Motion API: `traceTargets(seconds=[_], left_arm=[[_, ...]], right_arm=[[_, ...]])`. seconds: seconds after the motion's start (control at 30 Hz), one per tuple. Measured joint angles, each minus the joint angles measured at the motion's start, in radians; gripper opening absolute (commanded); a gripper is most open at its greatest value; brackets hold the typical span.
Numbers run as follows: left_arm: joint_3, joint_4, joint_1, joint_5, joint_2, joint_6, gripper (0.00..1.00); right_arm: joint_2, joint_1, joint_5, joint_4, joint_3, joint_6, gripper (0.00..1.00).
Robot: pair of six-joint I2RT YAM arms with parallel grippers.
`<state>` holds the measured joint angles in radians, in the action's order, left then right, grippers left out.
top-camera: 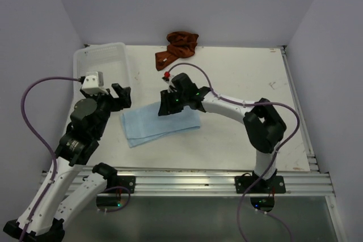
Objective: Roll the towels
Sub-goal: Fold the towel, then roll the towel
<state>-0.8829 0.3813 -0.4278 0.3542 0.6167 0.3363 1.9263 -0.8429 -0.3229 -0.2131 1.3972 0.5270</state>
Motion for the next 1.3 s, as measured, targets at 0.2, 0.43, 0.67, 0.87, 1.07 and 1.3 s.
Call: traceTargets(seconds=[0.2, 0.43, 0.67, 0.87, 1.07, 1.3], left_arm=[[0.098, -0.043, 0.000, -0.158, 0.102, 0.067, 0.83], [0.149, -0.159, 0.000, -0.349, 0.309, 0.124, 0.85], [0.072, -0.219, -0.018, -0.457, 0.602, 0.144, 0.84], [-0.028, -0.239, -0.043, -0.477, 0.716, 0.143, 0.84], [-0.122, -0.246, -0.058, -0.477, 0.809, 0.142, 0.84], [-0.207, -0.235, -0.096, -0.473, 0.936, 0.138, 0.83]], right_arm=[[-0.219, 0.154, 0.091, -0.011, -0.176, 0.010, 0.42], [-0.387, 0.275, 0.153, -0.017, -0.432, 0.057, 0.45], [-0.423, 0.335, 0.147, -0.003, -0.568, 0.092, 0.49], [-0.413, 0.340, 0.096, 0.060, -0.611, 0.126, 0.49], [-0.364, 0.340, 0.061, 0.150, -0.637, 0.159, 0.49], [-0.307, 0.340, 0.042, 0.205, -0.642, 0.176, 0.41]])
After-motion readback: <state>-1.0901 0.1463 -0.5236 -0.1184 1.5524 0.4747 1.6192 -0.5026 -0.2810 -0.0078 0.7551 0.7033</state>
